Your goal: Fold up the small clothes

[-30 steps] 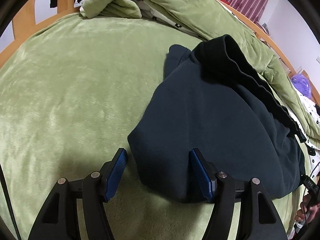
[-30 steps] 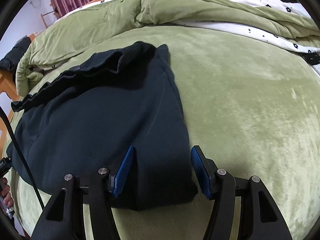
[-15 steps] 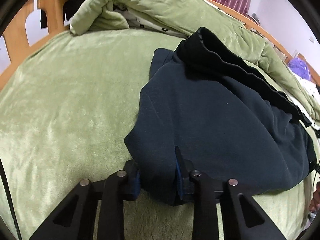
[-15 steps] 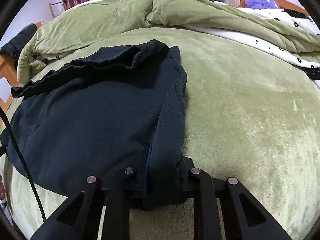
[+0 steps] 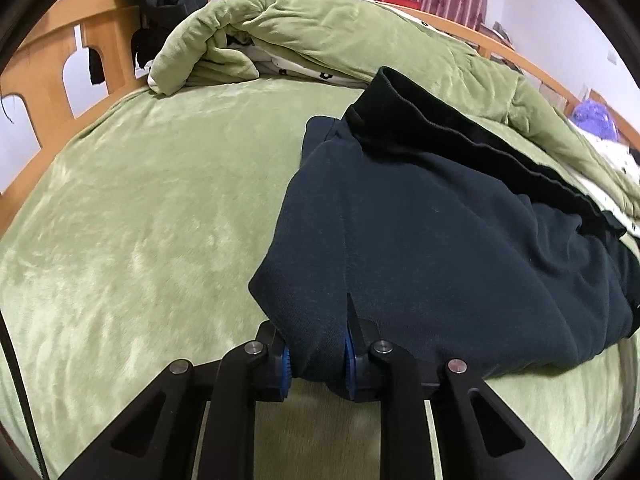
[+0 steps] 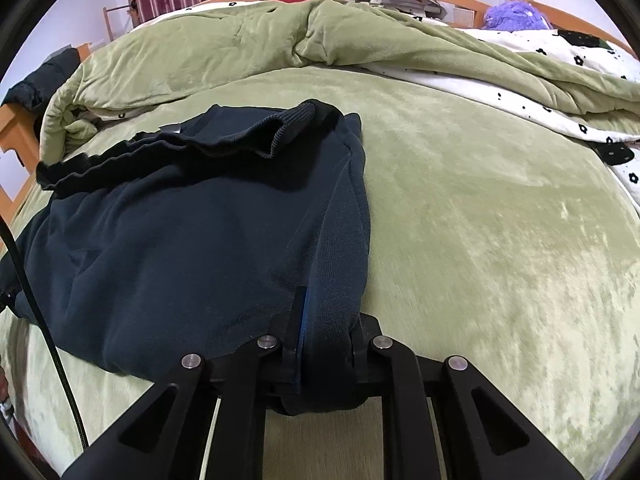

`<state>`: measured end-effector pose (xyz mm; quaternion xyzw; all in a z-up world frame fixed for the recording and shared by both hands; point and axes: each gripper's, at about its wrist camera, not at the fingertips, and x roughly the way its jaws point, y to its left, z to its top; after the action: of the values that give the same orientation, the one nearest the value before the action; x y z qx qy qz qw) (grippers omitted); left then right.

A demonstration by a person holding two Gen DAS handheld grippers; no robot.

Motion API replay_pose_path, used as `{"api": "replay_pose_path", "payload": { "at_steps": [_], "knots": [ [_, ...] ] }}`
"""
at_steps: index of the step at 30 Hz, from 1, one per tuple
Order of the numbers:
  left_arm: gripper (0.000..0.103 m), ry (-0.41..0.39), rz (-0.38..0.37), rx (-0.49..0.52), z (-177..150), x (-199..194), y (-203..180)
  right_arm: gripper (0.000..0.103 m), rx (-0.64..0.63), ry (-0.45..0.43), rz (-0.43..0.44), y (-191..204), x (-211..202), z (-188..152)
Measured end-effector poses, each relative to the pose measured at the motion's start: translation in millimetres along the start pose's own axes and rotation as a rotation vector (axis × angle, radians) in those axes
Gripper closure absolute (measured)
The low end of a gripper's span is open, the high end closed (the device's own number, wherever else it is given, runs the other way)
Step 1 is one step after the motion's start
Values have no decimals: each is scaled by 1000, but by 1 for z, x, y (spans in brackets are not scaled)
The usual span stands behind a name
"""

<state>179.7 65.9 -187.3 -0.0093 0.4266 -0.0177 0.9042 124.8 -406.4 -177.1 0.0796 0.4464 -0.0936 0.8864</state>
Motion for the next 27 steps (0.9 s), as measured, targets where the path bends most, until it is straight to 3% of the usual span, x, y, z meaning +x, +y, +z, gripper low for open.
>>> {"api": "replay_pose_path", "payload": {
  "at_steps": [18,27],
  "knots": [
    [84,33,-9,22,-77,-71,2,89,-11,16,-12,-18,-66,-69],
    [80,49,-7,4,-83,-78,3,84,-47,15,-54,-19,-73,-85]
  ]
}}
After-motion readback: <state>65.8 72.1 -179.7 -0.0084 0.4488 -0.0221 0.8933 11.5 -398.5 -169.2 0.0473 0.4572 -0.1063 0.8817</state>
